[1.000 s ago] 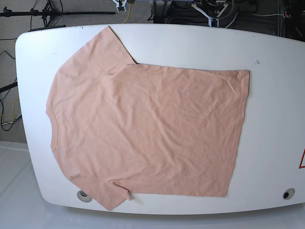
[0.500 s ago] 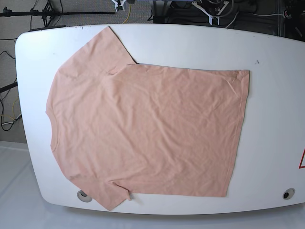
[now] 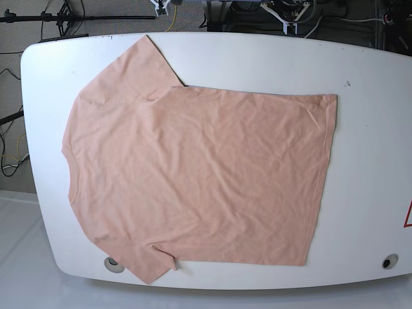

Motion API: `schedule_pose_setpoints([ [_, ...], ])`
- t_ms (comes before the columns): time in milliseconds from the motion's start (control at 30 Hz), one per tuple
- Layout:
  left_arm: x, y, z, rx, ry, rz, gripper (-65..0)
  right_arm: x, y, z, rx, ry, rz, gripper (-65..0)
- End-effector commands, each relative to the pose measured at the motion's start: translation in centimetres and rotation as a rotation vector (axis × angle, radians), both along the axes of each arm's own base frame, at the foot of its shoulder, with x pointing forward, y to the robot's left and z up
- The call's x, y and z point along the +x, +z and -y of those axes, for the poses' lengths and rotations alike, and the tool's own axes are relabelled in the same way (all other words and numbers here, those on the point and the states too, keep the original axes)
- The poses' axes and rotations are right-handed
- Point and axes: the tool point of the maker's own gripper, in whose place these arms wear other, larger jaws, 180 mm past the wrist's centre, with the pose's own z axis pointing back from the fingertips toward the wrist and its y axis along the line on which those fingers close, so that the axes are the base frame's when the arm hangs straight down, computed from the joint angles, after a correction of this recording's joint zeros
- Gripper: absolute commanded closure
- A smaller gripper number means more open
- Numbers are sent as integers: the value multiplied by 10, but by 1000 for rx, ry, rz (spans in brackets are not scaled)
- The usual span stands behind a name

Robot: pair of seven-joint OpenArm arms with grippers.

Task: Fold the T-shirt properly

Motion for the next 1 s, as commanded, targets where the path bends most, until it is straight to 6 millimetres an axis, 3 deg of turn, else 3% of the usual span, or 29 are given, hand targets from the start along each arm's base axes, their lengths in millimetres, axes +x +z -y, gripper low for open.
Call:
schedule_pose_setpoints([
  [0,-1,1,-1,2,2,9,0,-3,1,-1,5,3,2,0],
  [400,-14,1,-4,-7,9,-12,0,-8,2,2,14,-2,0,0],
  [800,-36,22,-50,66,29,62,0,-53,13,27,10,12,-10,0],
  [867,-45,28,-58,91,40,78,0,-56,16,41,-26,8,1,0],
  [967,-50,30,-62,98,48,76,0,-58,17,41,-28,7,1,0],
])
